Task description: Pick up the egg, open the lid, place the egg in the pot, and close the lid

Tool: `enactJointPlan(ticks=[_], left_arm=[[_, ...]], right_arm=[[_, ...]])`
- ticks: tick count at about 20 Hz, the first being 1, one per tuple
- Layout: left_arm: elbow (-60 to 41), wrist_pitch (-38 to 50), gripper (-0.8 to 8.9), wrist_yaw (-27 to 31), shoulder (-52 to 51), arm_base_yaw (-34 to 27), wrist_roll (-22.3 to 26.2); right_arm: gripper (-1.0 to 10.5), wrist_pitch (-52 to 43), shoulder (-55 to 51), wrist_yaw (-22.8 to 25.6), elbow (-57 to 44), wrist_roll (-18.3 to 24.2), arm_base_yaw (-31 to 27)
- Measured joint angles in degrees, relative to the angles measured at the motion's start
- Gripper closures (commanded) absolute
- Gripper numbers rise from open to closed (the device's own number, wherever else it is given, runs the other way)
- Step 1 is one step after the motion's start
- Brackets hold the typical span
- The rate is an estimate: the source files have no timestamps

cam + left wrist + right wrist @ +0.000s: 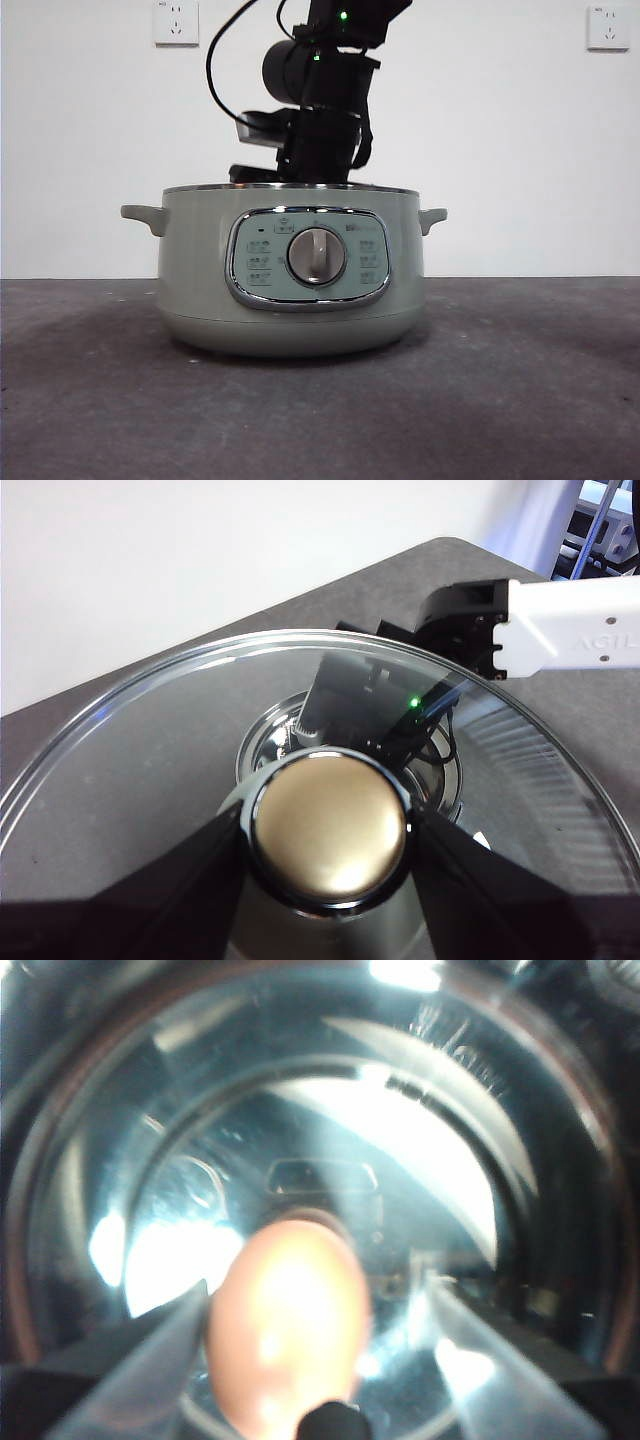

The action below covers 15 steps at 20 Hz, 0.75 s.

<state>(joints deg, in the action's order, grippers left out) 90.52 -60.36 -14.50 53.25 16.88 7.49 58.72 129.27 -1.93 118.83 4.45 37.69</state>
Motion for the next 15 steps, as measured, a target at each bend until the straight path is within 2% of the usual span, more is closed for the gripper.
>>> enactJointPlan(ticks=[5,8,15], left_arm=[[0.0,0.0,8.22,0.0,0.2,0.0,0.0],[0.0,0.0,8.22,0.0,1.4,0.0,0.1],[0.0,3.3,8.22,-1.3,5.7,0.0,0.2]], right_arm=[[5.4,11.3,-0.4,0.0,17.9,-0.8,0.0],[5.4,17.0,-6.0,3.9,26.4,-0.8,0.0],[5.4,18.8,-21.3,3.1,27.3,-0.8,-0.3]])
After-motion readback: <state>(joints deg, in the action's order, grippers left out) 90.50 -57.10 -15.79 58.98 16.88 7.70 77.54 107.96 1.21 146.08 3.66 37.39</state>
